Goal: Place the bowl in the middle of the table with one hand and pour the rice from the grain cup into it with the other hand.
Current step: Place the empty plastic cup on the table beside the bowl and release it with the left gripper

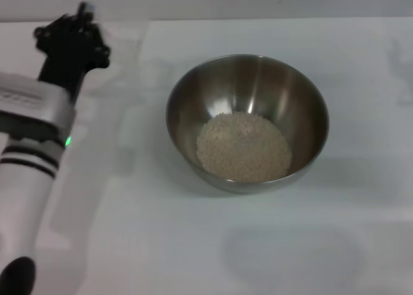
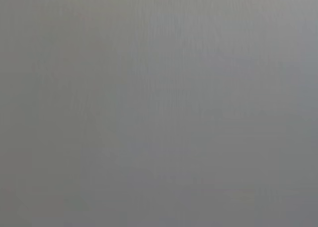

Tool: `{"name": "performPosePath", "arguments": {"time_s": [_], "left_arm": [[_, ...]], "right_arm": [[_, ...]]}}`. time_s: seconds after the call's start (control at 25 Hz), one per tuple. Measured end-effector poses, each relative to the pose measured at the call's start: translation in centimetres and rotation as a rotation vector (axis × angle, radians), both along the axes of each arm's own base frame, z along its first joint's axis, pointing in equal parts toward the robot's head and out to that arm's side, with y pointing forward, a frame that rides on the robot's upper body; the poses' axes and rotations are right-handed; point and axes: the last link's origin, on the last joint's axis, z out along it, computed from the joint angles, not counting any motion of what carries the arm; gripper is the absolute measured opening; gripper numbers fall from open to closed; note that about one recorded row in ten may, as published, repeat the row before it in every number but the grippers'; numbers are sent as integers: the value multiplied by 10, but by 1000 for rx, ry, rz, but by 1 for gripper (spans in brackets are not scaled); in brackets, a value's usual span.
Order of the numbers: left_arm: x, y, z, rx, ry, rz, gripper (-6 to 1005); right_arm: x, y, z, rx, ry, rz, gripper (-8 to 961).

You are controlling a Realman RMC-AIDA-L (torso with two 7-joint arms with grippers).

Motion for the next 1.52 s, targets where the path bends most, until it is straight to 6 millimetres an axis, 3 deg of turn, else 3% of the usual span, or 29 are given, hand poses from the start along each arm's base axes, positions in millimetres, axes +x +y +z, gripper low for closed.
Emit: {"name": "performPosePath", "arguments": {"time_s": [0.2,0.44,1.24,1.44,1.52], "left_arm": [[-26,-4,1,-61,-124,70,143],[-43,-6,-16,-182,-167,180,152],[-59,-7,-28,-271,-142,281,183],[-66,-21,-21,-241,-231,272,191],[-70,-28,-15,-212,-264,262,270]], "right_arm": [[-1,1,0,-2,0,2,505],[-3,4,-1,-8,-3,3,508],[-1,3,0,-5,-6,-1,518],[-1,4,-1,-9,-7,-5,521],[0,4,-1,-9,-13,-11,522]]}}
